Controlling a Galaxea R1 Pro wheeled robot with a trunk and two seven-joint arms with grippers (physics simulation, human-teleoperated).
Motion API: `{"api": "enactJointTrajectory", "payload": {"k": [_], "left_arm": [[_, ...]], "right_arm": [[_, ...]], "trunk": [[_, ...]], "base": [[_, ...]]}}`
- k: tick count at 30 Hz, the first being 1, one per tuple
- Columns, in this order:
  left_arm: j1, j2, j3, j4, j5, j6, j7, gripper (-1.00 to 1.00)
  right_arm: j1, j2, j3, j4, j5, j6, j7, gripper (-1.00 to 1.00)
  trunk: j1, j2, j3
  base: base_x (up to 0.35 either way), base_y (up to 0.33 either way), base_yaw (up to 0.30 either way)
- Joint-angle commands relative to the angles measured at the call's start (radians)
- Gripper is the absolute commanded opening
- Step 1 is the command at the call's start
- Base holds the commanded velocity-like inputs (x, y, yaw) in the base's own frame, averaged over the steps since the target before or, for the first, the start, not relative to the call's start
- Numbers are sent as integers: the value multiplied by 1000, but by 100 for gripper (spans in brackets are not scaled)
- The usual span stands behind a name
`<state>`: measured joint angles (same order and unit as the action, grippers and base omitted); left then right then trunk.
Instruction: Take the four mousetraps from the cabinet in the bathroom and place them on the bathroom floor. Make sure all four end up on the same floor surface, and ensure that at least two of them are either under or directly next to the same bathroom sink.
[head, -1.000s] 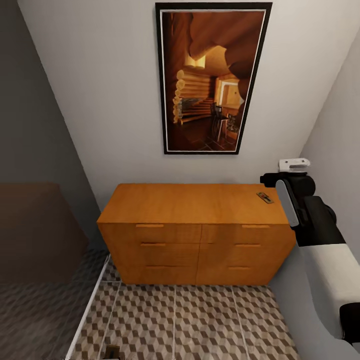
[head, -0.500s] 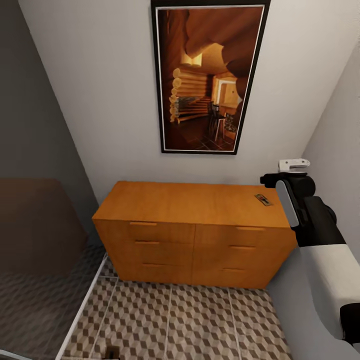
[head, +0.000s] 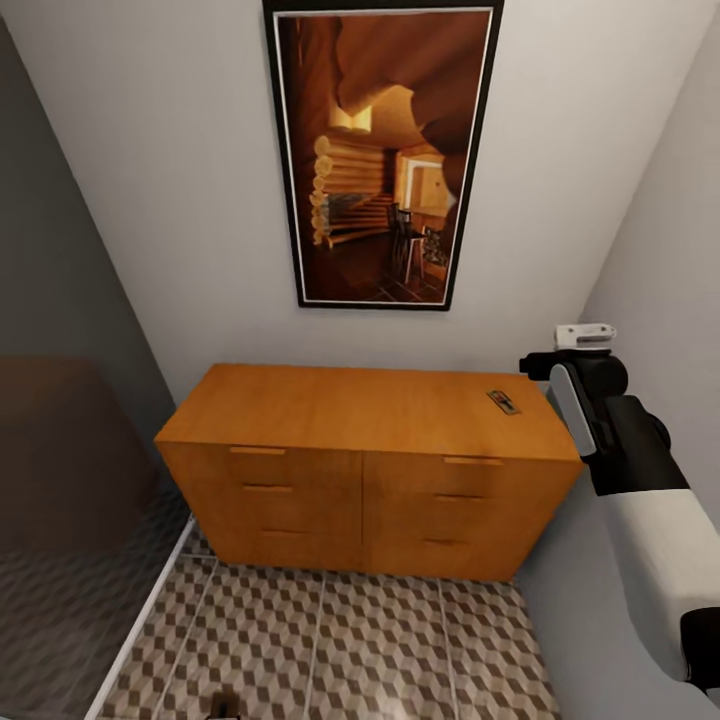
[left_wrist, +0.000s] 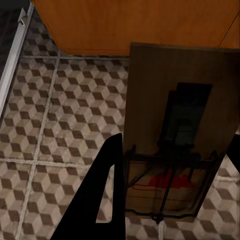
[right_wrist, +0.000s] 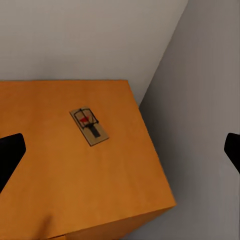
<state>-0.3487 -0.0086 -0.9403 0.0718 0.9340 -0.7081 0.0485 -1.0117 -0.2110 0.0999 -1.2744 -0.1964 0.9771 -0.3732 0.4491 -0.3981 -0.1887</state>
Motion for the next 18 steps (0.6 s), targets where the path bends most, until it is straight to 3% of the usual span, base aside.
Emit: {"api": "enactJointTrajectory", "payload": {"k": [1,18], "left_arm": [[-1,-1,-6,3,-4,-4,8,-100],[-1,0,-6,3,-4,-4,8,-100]], "right_arm": [[-1,-1,3,1,-10,3,-10,100],[0,-1,3,20,-11,1,6,100]], "trunk": [[1,-2,-2],[1,-2,-2]], "base": [[169,-81,0],[289,41,0]]}}
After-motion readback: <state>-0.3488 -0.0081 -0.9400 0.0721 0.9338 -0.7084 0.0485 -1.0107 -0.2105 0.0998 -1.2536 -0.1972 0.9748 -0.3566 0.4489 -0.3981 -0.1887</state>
